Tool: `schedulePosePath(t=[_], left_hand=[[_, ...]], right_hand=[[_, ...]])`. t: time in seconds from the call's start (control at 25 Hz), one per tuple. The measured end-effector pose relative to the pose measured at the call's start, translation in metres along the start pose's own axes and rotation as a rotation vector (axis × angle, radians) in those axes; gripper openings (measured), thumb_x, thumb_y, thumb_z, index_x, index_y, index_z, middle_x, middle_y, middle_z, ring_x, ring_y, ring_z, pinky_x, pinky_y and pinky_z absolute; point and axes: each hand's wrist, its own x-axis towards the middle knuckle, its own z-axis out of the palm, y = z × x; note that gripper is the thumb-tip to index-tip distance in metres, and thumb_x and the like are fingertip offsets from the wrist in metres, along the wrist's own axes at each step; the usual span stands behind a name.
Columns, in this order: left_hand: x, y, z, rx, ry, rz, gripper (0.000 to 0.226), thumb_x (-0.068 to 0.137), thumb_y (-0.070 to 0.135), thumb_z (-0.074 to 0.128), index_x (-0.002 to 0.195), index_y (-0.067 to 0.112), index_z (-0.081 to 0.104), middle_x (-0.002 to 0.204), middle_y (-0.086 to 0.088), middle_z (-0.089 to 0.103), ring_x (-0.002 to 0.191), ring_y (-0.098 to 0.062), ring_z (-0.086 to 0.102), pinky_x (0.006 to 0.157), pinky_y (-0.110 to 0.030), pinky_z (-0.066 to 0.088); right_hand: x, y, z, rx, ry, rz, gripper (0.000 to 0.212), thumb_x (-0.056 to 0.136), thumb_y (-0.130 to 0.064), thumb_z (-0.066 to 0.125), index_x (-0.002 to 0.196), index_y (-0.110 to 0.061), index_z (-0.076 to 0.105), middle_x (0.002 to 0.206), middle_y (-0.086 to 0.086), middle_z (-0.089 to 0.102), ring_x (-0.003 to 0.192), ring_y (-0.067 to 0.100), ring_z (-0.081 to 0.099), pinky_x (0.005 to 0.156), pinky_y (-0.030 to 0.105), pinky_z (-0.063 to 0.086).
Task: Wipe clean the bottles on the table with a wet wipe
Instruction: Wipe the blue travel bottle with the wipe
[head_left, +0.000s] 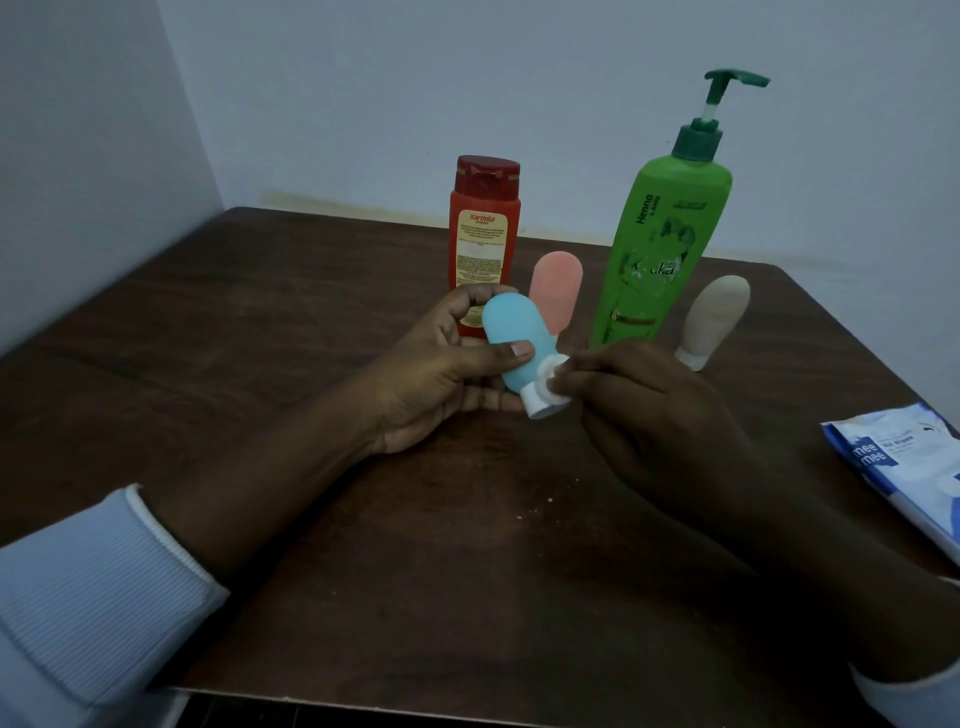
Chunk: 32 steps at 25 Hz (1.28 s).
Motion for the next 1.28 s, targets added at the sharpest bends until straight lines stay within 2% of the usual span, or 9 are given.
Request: schedulePosePath(t=[0.2,0.36,0.52,0.64,0.8,0.96,1.08,1.16,1.28], left_hand=[[-0.002,-0.001,0.002,0.010,-0.002,0.011,0.063,0.078,0.005,0.072,0.132,0.030,0.055,0.115,-0.011,0.075,0.100,-0.028,0.077,0.075,-0.041,0.066],[-0.002,0.002,0.002,-0.052,0.005,0.009,0.060,0.083,0.001,0.069,0.134,0.027,0.054,0.125,-0.016,0.071,0.107,-0.031,0.076,0.078,-0.043,0.066],[-0.001,0.000,0.000,-0.102,-0.027,-0.026,0.069,0.084,-0.003,0.066,0.143,0.028,0.048,0.128,-0.018,0.070,0.113,-0.033,0.073,0.085,-0.047,0.064],[0.000,0.000,-0.002,-0.222,-0.078,-0.028,0.072,0.083,-0.008,0.061,0.145,0.029,0.049,0.132,-0.020,0.067,0.115,-0.033,0.072,0.093,-0.051,0.061],[0.000,0.000,-0.006,-0.317,-0.141,-0.049,0.074,0.088,-0.013,0.057,0.148,0.028,0.048,0.133,-0.023,0.067,0.118,-0.035,0.070,0.092,-0.049,0.062],[-0.001,0.003,-0.005,-0.267,-0.263,-0.063,0.069,0.090,0.003,0.063,0.151,0.031,0.047,0.143,-0.024,0.060,0.128,-0.035,0.062,0.103,-0.052,0.054],[-0.001,0.001,0.001,-0.081,-0.131,-0.022,0.065,0.090,0.017,0.070,0.149,0.030,0.047,0.132,-0.018,0.069,0.119,-0.031,0.067,0.101,-0.052,0.054],[-0.001,0.000,0.004,-0.068,-0.044,0.008,0.066,0.084,0.009,0.072,0.145,0.027,0.052,0.120,-0.014,0.074,0.109,-0.027,0.072,0.094,-0.046,0.061],[-0.003,0.004,0.003,-0.104,-0.043,0.013,0.070,0.080,-0.005,0.070,0.142,0.026,0.057,0.109,-0.011,0.078,0.105,-0.027,0.075,0.085,-0.042,0.064]], right_hand=[[0.000,-0.010,0.003,0.005,0.051,-0.042,0.022,0.096,-0.002,0.058,0.113,0.005,0.071,0.113,0.020,0.068,0.102,0.031,0.064,0.090,0.036,0.050],[-0.001,0.002,0.005,0.024,0.032,0.099,0.025,0.091,0.002,0.062,0.114,0.000,0.071,0.114,0.015,0.067,0.105,0.026,0.063,0.091,0.034,0.051],[-0.003,-0.005,0.003,0.045,0.106,0.075,0.024,0.092,0.004,0.060,0.113,0.003,0.071,0.115,0.016,0.067,0.107,0.025,0.063,0.094,0.033,0.050],[0.001,-0.007,0.004,0.088,0.067,0.066,0.029,0.090,0.007,0.061,0.118,0.004,0.068,0.120,0.016,0.065,0.112,0.028,0.062,0.096,0.037,0.049],[0.002,-0.005,0.000,0.095,0.009,0.051,0.034,0.090,0.003,0.065,0.123,0.003,0.065,0.125,0.016,0.062,0.117,0.027,0.059,0.099,0.037,0.048],[-0.001,-0.004,-0.002,-0.012,-0.151,-0.073,0.035,0.098,-0.008,0.061,0.133,-0.002,0.060,0.132,0.016,0.057,0.121,0.028,0.055,0.101,0.035,0.046],[-0.003,-0.005,-0.002,-0.133,-0.202,-0.197,0.033,0.106,-0.013,0.048,0.135,-0.002,0.058,0.135,0.017,0.057,0.127,0.032,0.052,0.104,0.040,0.043],[-0.002,-0.005,-0.001,-0.158,-0.198,-0.229,0.031,0.105,-0.011,0.050,0.132,-0.001,0.061,0.132,0.018,0.059,0.124,0.033,0.054,0.103,0.041,0.044],[0.000,-0.003,0.001,-0.069,-0.144,-0.110,0.029,0.101,-0.011,0.058,0.127,-0.001,0.065,0.129,0.017,0.062,0.118,0.029,0.058,0.100,0.037,0.046]])
